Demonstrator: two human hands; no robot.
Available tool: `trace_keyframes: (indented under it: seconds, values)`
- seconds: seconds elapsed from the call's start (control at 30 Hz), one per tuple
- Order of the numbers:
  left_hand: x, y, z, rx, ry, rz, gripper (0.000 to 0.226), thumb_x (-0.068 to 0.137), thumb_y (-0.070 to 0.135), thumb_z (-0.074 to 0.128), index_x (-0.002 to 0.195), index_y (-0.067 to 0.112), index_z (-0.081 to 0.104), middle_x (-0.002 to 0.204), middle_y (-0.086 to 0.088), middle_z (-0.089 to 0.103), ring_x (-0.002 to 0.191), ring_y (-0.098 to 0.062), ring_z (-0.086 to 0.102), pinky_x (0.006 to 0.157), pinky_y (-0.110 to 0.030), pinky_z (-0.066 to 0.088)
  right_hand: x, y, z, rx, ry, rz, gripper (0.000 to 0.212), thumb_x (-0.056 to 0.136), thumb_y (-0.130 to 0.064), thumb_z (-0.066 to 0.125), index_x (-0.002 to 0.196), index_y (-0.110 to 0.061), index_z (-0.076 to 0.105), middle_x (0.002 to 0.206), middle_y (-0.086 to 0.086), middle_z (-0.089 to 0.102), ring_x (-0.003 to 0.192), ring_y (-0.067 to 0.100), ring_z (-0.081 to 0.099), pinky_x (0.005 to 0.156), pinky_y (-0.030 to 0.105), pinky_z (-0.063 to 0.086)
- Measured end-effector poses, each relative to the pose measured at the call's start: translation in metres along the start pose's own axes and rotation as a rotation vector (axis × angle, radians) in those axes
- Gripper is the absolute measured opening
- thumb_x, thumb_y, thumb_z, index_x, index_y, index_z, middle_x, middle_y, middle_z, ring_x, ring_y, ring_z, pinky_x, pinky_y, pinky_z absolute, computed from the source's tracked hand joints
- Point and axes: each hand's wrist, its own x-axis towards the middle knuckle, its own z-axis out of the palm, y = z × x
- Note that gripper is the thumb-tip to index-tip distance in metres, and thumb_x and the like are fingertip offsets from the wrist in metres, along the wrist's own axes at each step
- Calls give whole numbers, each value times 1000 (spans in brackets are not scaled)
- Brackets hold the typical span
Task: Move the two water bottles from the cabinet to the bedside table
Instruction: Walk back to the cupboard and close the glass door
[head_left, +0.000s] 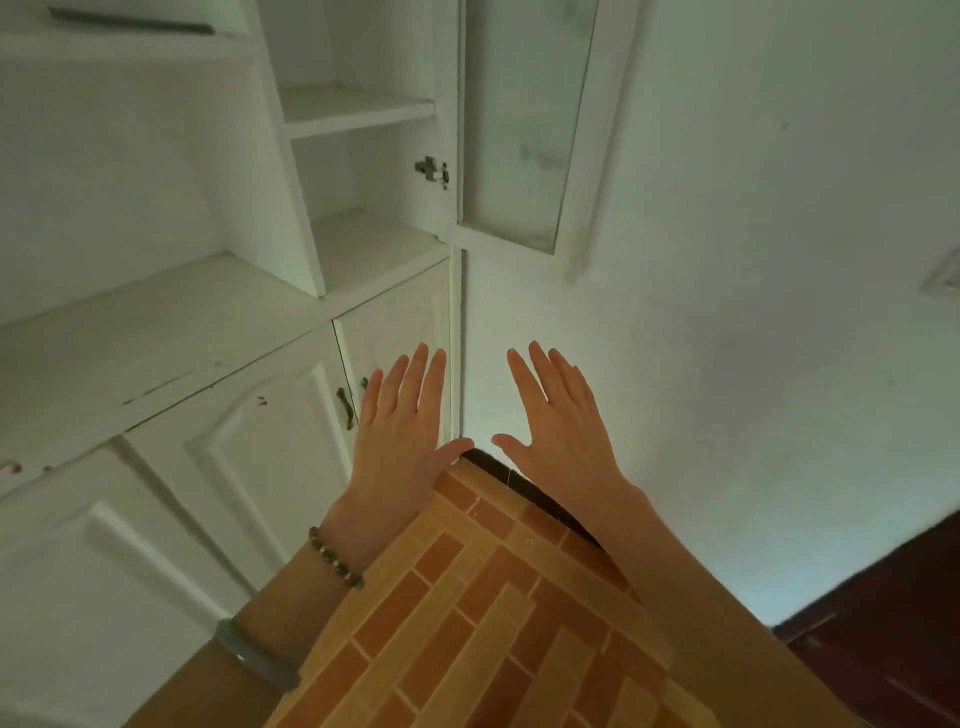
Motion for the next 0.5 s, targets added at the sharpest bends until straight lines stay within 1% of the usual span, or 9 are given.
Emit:
trace_keyframes:
  seconds: [0.07,0.13,0.2,0.27,0.33,0.4,0.5]
  values:
    - [22,-4,9,5,-15,-1,93,70,63,53,141,8,30,147,-17,32,133,-38,30,108,-52,19,20,11,11,16,14,-3,77,77,-42,67,139,-10,35,145,20,36,133,41,31,106,57,22]
    - [43,-8,18,10,6,8,91,70,64,50,140,8,30,145,-18,35,132,-39,33,107,-55,22,40,22,23,21,21,-15,75,77,-47,58,138,-12,33,144,20,39,131,41,35,104,58,26]
    - [64,-11,28,6,12,6,90,71,64,47,139,9,27,144,-19,37,130,-39,35,106,-56,24,60,34,34,29,20,-28,74,77,-49,54,137,-14,29,144,19,38,132,40,35,104,56,25]
    - [83,-14,39,24,10,-3,91,71,65,46,139,9,25,145,-18,35,131,-38,34,107,-55,22,80,46,44,46,22,-46,73,79,-51,51,138,-15,26,145,18,36,133,39,32,105,55,23]
    - [105,-15,50,49,12,-18,92,71,65,45,140,9,25,146,-18,34,132,-38,33,107,-54,18,103,60,54,49,24,-73,74,79,-50,56,138,-14,27,145,20,37,132,40,33,105,55,21]
    - [128,-15,62,63,5,-44,92,71,66,43,141,10,23,147,-17,32,133,-37,31,108,-53,16,127,75,63,48,28,-105,77,77,-46,63,138,-10,33,143,21,39,130,42,36,103,56,21]
    - [167,-12,79,79,13,-92,92,70,65,43,140,9,23,147,-18,33,133,-37,31,108,-53,14,167,104,73,47,20,-140,78,75,-45,66,137,-8,36,143,22,39,130,43,36,103,55,20]
